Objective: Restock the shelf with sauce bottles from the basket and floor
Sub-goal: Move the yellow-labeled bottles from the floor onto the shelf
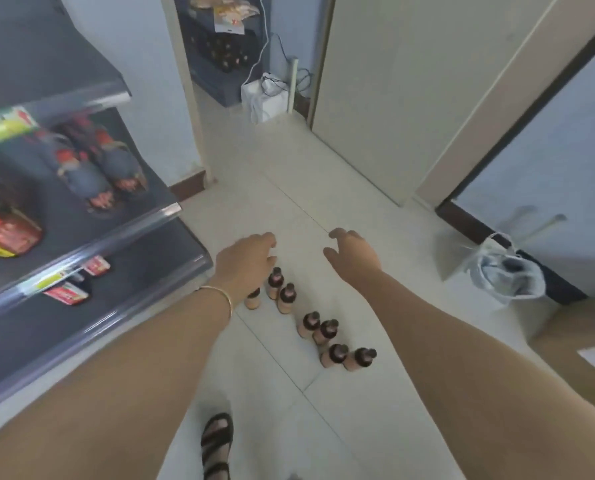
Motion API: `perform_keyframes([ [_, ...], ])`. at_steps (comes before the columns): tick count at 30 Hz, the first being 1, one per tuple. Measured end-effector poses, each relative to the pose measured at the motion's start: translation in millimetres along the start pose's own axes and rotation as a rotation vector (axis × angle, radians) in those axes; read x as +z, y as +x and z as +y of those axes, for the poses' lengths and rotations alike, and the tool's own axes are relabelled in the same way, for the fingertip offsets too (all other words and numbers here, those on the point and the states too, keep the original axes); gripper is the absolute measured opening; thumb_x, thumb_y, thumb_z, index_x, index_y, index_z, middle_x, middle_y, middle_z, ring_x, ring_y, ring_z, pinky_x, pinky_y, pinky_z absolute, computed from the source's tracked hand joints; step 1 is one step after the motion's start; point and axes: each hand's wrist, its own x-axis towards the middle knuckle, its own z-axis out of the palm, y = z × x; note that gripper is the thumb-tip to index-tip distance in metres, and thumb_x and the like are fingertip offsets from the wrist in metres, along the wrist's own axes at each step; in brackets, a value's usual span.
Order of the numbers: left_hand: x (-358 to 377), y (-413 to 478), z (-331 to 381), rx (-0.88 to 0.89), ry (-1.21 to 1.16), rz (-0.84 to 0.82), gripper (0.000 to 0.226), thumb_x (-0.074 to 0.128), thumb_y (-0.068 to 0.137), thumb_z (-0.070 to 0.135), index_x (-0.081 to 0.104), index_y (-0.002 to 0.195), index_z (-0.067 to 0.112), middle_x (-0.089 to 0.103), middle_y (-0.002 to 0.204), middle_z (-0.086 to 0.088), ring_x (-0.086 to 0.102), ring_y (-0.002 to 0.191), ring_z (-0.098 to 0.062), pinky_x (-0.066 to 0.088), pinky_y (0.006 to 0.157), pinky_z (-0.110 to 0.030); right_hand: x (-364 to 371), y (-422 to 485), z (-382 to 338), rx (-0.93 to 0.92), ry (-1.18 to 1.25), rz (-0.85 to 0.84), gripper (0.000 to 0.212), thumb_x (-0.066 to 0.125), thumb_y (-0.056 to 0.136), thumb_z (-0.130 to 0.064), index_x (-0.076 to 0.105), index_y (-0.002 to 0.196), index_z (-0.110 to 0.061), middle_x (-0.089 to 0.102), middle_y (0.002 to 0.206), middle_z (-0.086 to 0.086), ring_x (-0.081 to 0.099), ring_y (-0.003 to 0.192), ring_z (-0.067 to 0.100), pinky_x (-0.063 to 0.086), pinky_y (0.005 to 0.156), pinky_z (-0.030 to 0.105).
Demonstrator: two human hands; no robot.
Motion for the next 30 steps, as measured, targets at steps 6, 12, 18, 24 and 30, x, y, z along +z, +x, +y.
perform_keyframes([
  [6, 76.7, 11.0, 28.4, 0.042, 0.021, -0.082, 0.026, 0.045, 0.094, 0.026, 0.052, 0.118, 0.019, 0.061, 0.114, -0.005, 0.057, 0.106, -0.029, 0.049, 0.084, -0.039, 43.9, -6.0, 67.9, 0.094, 0.046, -0.037, 0.042, 0.045, 0.096, -0.024, 0.042, 0.137, -0.016, 0.049, 0.133, 0.010, 0.049, 0.120, 0.031, 0.044, 0.089, 0.037],
  [12, 143.6, 29.3, 34.3, 0.120, 0.073, -0.178, 0.022, 0.046, 0.095, 0.024, 0.053, 0.113, 0.013, 0.062, 0.112, -0.006, 0.059, 0.102, -0.030, 0.051, 0.079, -0.041, 108.5, -1.0, 118.5, 0.205, 0.068, -0.094, 0.041, 0.045, 0.096, -0.025, 0.042, 0.136, -0.016, 0.050, 0.131, 0.010, 0.052, 0.115, 0.032, 0.044, 0.082, 0.035],
  [18, 225.5, 60.8, 16.3, 0.183, 0.090, -0.189, 0.024, 0.046, 0.094, 0.021, 0.053, 0.115, 0.012, 0.064, 0.108, -0.008, 0.061, 0.099, -0.030, 0.053, 0.073, -0.042, 182.6, 25.6, 157.5, 0.273, 0.150, -0.108, 0.041, 0.045, 0.096, -0.024, 0.042, 0.136, -0.017, 0.050, 0.132, 0.010, 0.050, 0.117, 0.030, 0.046, 0.087, 0.038],
  [24, 332.8, 99.3, 3.0, 0.194, 0.058, -0.181, 0.030, 0.045, 0.094, 0.020, 0.050, 0.122, 0.013, 0.060, 0.112, -0.010, 0.058, 0.103, -0.030, 0.053, 0.075, -0.043, 270.1, 64.0, 215.0, 0.265, 0.139, -0.124, 0.041, 0.046, 0.095, -0.023, 0.044, 0.135, -0.016, 0.052, 0.128, 0.011, 0.053, 0.112, 0.031, 0.045, 0.082, 0.036],
  [30, 430.3, 151.4, -27.8, 0.186, 0.120, -0.227, 0.046, 0.058, 0.089, 0.025, 0.043, 0.131, 0.014, 0.053, 0.124, -0.013, 0.052, 0.114, -0.033, 0.049, 0.083, -0.044, 348.0, 120.3, 267.1, 0.247, 0.087, -0.223, 0.062, 0.058, 0.089, -0.027, 0.030, 0.144, -0.018, 0.046, 0.135, 0.011, 0.048, 0.120, 0.033, 0.045, 0.093, 0.042],
])
